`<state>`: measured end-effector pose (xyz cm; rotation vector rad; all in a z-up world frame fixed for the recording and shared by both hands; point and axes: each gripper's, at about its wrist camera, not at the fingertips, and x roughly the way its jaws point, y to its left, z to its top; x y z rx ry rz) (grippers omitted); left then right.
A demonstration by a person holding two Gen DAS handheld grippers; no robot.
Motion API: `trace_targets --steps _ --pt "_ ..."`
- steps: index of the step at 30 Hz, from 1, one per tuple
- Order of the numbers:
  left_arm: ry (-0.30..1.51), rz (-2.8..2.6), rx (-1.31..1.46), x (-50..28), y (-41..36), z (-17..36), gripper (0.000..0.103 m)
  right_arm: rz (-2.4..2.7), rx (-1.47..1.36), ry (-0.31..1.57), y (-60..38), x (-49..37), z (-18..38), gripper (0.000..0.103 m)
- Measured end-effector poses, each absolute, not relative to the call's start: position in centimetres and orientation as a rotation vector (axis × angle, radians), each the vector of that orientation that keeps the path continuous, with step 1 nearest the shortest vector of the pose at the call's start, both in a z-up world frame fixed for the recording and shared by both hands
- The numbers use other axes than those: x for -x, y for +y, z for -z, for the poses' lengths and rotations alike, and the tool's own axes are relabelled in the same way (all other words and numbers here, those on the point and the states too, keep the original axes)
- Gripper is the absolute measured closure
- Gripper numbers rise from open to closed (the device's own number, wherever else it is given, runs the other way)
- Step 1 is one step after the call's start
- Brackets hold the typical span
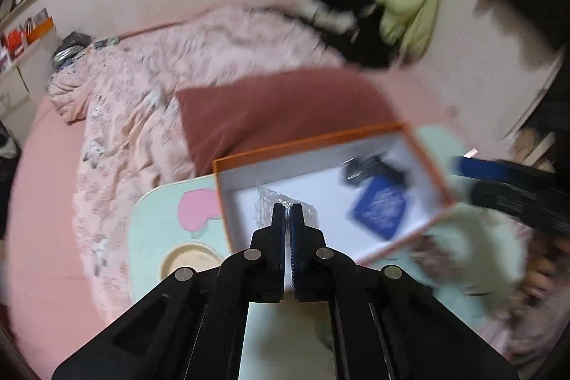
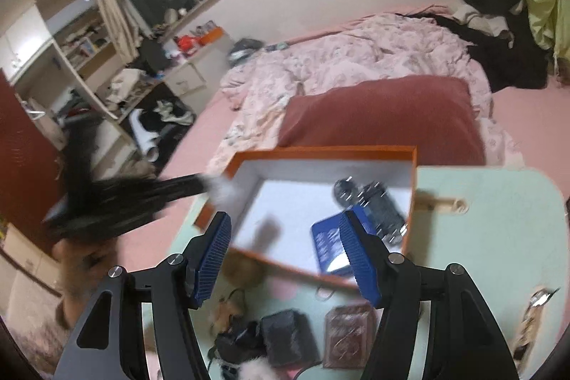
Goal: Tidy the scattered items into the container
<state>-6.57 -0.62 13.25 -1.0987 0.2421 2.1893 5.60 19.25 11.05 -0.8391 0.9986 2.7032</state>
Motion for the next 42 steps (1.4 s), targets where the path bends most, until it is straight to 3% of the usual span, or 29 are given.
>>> trace_targets --steps 3,8,15,17,18,20,26,28,34,39,42 --pt "0.167 -2.171 1.052 3.7 -2.2 -14.0 0.1 -2.637 1.035 0.886 20.1 -1.7 -11.4 0.04" --pt "0.197 -2.325 1.07 0.6 -4.1 -10.2 0.1 -2.554 1.327 0.731 20.6 5.0 -9.4 0.042" --pt "0.048 -2.364 1.2 0.7 -5.3 -3.7 0.099 -2.397 1.558 0.581 20.8 9.2 -4.6 0.059" --pt "0.04 -2.347 1.158 0.1 -4.7 -3.6 0.097 -2.371 1.635 0.574 20.6 9.7 -3.3 0.076" --pt "0.05 -2.328 1.151 -0.2 -4.2 -3.6 0.095 -2.372 1.651 0.567 20.4 9.8 -2.8 0.076" --pt "0.044 -2.282 1.145 -0.6 -3.5 -3.5 0.081 -2.392 1.623 0.542 20.1 9.5 -2.5 0.076" --pt "-0.014 -2.232 1.096 -1.1 -3.5 -4.3 0.05 -2.663 1.238 0.748 20.3 4.2 -7.5 0.076" --pt "-0.057 -2.238 1.076 -0.8 -3.9 -5.1 0.044 -2.729 1.106 0.78 20.0 1.2 -9.4 0.076" --pt "-0.108 -2.194 1.038 2.0 -3.9 -9.1 0.044 -2.878 0.98 0.852 16.0 -7.0 -10.0 0.076" --pt "0.038 -2.12 1.117 5.8 1.4 -11.4 0.044 -2.756 1.096 0.951 11.9 -8.6 -4.6 0.076" --pt "0.12 -2.055 1.224 7.7 5.6 -10.7 0.044 -2.721 0.993 1.143 11.8 -9.2 -2.3 0.075"
